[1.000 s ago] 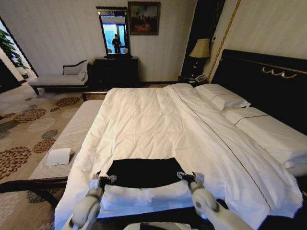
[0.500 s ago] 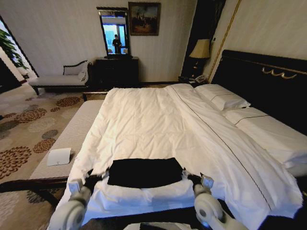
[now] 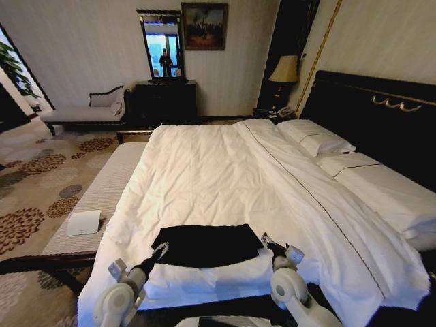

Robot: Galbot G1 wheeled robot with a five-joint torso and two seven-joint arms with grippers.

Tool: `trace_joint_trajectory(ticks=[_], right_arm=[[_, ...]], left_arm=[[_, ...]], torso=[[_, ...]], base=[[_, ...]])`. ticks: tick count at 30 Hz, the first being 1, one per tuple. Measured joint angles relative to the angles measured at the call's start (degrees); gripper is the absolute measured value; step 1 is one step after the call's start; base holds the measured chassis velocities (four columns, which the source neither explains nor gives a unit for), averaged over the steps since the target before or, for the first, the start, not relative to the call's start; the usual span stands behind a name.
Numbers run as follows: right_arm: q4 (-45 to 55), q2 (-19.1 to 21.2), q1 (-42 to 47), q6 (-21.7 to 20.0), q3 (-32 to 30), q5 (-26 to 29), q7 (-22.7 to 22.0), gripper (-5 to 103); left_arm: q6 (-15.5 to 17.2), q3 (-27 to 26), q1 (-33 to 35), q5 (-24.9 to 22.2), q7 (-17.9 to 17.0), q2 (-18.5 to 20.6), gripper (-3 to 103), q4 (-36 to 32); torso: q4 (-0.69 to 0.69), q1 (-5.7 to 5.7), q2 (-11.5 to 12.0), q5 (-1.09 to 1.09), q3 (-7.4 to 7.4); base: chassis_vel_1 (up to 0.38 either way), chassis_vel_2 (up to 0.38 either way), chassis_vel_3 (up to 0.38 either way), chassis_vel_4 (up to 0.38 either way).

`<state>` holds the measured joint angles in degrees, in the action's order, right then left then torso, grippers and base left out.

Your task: Fold the clothes on the bed.

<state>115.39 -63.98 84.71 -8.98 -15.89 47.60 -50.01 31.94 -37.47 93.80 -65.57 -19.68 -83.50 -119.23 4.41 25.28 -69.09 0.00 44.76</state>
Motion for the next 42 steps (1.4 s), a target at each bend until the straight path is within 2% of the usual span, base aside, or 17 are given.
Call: trace_joint_trajectory(ticks=[7,11,15,21,25,26,28,31,34,35,38,40,42], right_arm=[[-1.2,-0.1,0.3,0.2,-0.2,-0.1,0.2,100],[-1.6,-0.2,0.3,0.3,-0.2,-0.1,0.2,100],[-1.8,-0.3,0.3,0.3,-0.1,-0.1,0.2,100],[-2.2,-0.5,0.3,0.4,-0.1,-0.2,0.2,100],[-2.2,-0.6,0.4,0.4,-0.1,-0.2,0.1,100],[-2.2,-0.6,0.4,0.4,-0.1,-0.2,0.1,100],[-2.2,-0.6,0.4,0.4,-0.2,-0.2,0.1,100],[-2.2,-0.6,0.5,0.4,-0.3,-0.2,0.0,100],[-2.2,-0.6,0.7,0.4,-0.3,-0.3,0.0,100],[-2.2,-0.6,0.7,0.4,-0.3,-0.3,0.0,100],[-2.3,-0.9,0.8,0.4,-0.3,-0.6,-0.1,100],[-2.3,-1.0,0.9,0.5,-0.3,-0.6,-0.1,100],[-2.4,-1.2,1.0,0.6,-0.3,-0.8,-0.2,100]], left_arm=[[-0.3,0.4,-0.3,0.7,1.0,-0.3,100,-0.7],[-0.4,0.8,-0.2,2.3,1.7,-0.2,100,-1.1],[-0.7,1.3,0.4,6.5,3.4,0.2,99,-2.1],[-0.9,2.0,-0.2,8.0,4.0,0.7,98,-1.3],[-0.9,2.5,-0.8,8.2,4.0,0.7,80,-0.2],[-0.9,2.5,-0.8,8.2,4.0,0.7,80,-0.2],[-0.9,2.6,-1.0,8.3,4.0,0.7,70,0.4],[-0.9,2.6,-1.1,8.3,3.9,0.7,64,0.8],[-0.8,2.5,-0.7,8.3,3.9,0.7,48,0.8],[-0.8,2.5,-0.7,8.3,3.9,0.7,48,0.8],[-0.7,1.8,0.2,8.3,3.8,1.2,31,0.2],[-0.7,1.5,0.5,8.3,3.8,1.4,31,-0.1],[-0.3,1.2,0.8,8.3,3.7,1.7,21,-0.4]], torso=[[0.00,0.00,0.0,0.01,0.00],[0.00,0.00,0.0,0.00,0.00],[0.00,0.01,0.0,0.01,0.00],[0.00,0.00,0.0,0.00,0.00],[0.00,0.00,0.0,0.00,0.00],[0.00,0.00,0.0,0.00,0.00],[0.00,0.00,0.0,0.00,0.00],[0.00,0.00,0.0,0.00,0.00],[0.00,0.00,0.0,0.00,0.00],[0.00,0.00,0.0,0.00,0.00],[0.00,0.00,0.0,0.00,0.00],[0.00,0.00,0.0,0.00,0.00],[0.00,0.00,0.0,0.00,0.00]], base=[[0.000,0.000,0.000,0.000],[0.000,0.000,0.000,0.000],[0.000,0.000,0.000,0.000],[0.000,0.000,0.000,0.000],[0.000,0.000,0.000,0.000],[0.000,0.000,0.000,0.000],[0.000,0.000,0.000,0.000],[0.000,0.000,0.000,0.000],[0.000,0.000,0.000,0.000],[0.000,0.000,0.000,0.000],[0.000,0.000,0.000,0.000],[0.000,0.000,0.000,0.000],[0.000,0.000,0.000,0.000]])
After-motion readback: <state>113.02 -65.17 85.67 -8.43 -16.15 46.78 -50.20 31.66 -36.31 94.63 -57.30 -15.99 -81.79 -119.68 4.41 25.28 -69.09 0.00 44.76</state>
